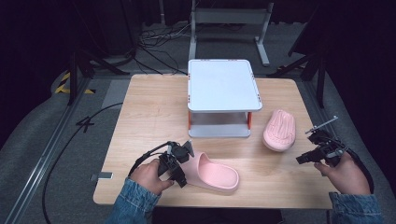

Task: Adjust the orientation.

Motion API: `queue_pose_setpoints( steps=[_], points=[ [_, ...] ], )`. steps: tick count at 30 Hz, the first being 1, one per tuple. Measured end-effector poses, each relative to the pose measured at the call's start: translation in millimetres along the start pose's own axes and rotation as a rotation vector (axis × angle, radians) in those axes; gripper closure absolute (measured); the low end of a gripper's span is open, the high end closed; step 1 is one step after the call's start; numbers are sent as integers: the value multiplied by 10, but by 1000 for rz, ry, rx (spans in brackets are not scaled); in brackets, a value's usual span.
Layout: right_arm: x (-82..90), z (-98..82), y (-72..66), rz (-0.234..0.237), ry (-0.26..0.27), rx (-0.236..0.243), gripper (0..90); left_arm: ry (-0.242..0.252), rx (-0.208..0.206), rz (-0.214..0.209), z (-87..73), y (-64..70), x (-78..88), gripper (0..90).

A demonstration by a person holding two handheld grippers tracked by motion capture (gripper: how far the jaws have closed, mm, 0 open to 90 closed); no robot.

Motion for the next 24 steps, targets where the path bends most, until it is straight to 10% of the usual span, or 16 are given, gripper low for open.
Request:
queue_pose_setpoints(
  steps=[8, 24],
  points=[
    [-19, 5, -10, 2, -8, -6, 624, -61, -17, -5, 46, 33, -104, 563],
    [-11, -117, 21, -5, -10, -30, 613, 51, 126, 105, 141, -244, -23, 550]
  ],
)
Point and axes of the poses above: each handheld gripper's, and its own axes: x roughly backward along the jaws, z roughly out of its top, y roughly to its right, the point moved 1 cm from there along -x, roughly forward along the jaws, and after that the axes turned 2 degrees about x, right-handed, at the moved point
